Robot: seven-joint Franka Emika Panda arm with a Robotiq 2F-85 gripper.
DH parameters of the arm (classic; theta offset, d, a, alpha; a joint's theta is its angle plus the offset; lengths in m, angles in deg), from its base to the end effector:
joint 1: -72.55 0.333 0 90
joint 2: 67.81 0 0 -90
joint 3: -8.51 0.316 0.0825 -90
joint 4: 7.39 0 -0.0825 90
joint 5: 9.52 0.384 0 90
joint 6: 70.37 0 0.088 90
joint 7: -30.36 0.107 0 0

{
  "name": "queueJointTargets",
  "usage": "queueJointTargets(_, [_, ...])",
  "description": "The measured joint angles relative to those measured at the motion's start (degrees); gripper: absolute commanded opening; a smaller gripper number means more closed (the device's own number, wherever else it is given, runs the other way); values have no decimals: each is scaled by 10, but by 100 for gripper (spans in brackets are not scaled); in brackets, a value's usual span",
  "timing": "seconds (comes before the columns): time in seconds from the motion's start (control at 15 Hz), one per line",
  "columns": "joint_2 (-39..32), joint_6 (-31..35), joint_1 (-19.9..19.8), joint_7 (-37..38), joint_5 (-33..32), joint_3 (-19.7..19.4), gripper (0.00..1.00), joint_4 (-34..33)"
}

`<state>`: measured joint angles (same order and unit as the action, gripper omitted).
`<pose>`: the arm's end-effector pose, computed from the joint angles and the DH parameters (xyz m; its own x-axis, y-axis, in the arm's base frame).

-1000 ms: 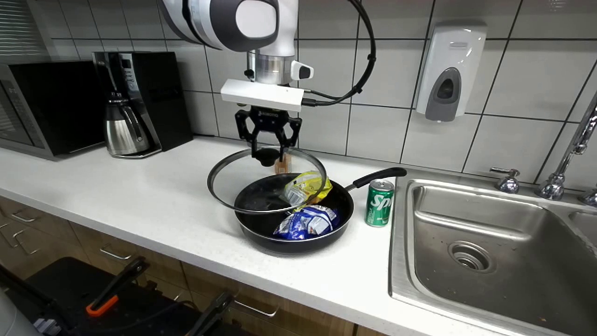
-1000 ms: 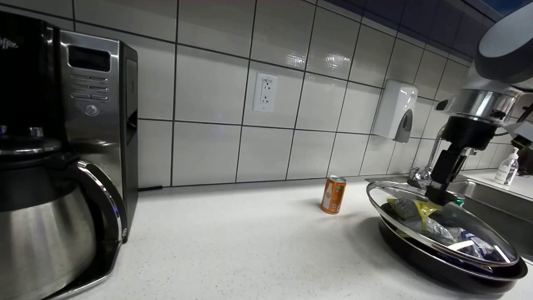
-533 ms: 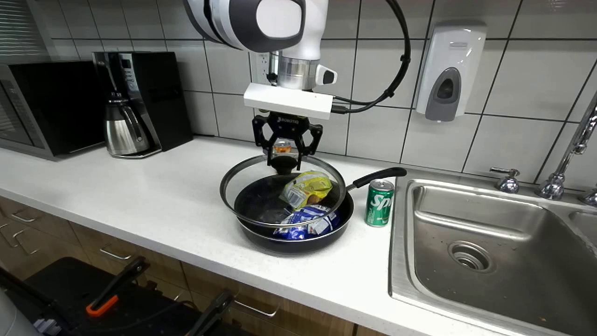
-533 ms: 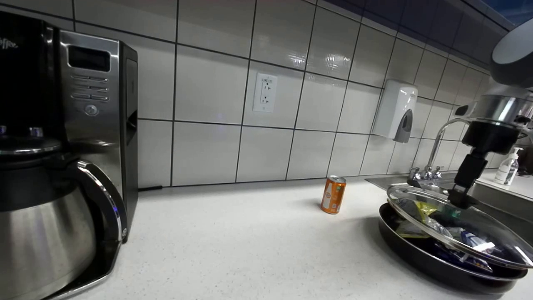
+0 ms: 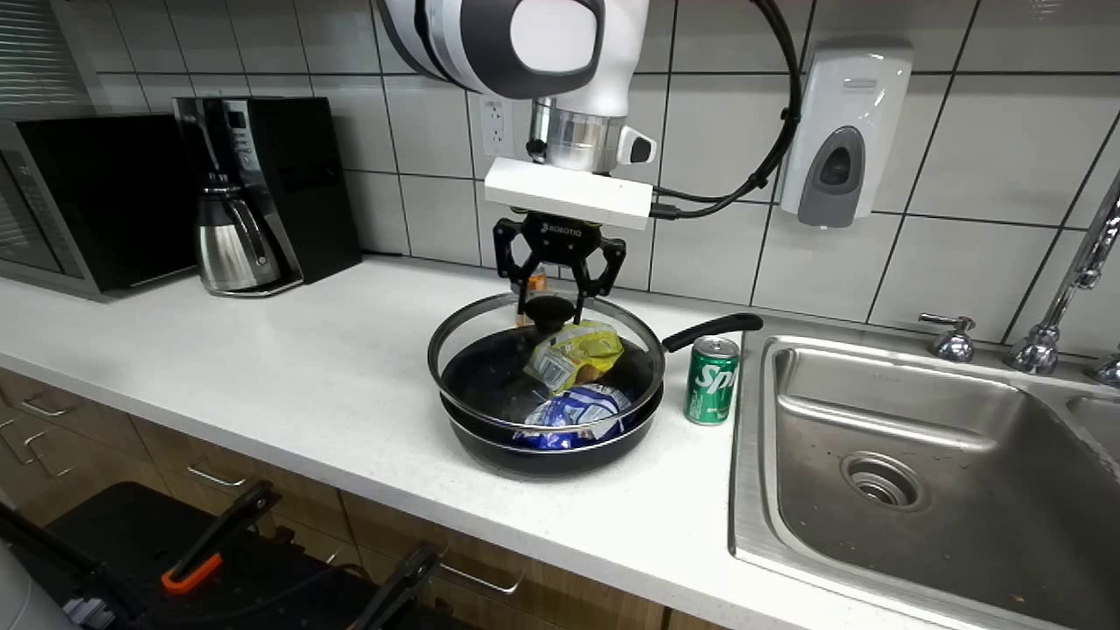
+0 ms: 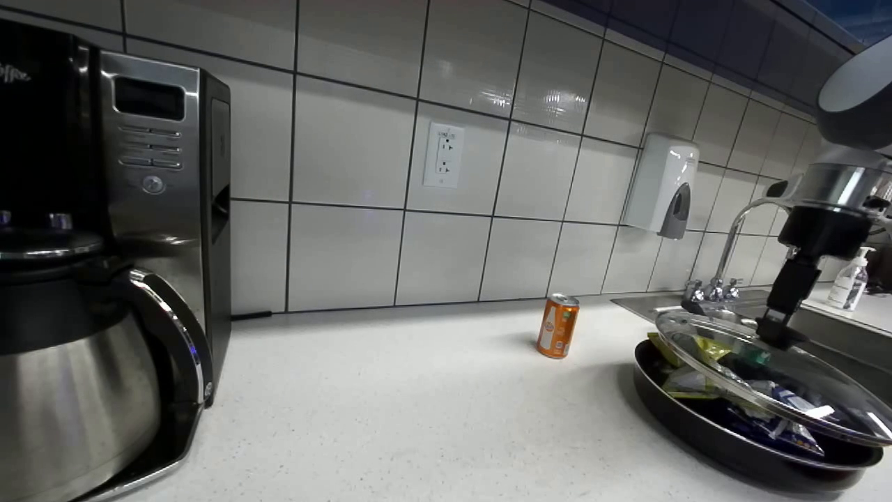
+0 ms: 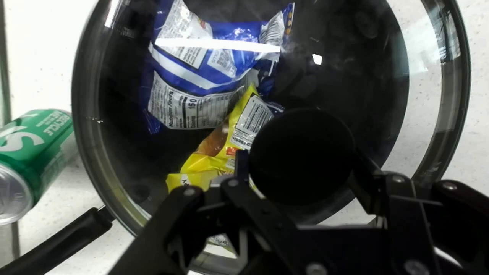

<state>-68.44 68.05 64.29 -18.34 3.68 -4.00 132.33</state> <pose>0.4482 -0.1688 0.2954 0.9503 0.3015 0.0776 0.3094 -0.9421 -0.1289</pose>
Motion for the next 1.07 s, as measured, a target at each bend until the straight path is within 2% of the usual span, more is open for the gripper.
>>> queueJointTargets(1.07, [-86,-18,-5,0,-15,6,39,-69])
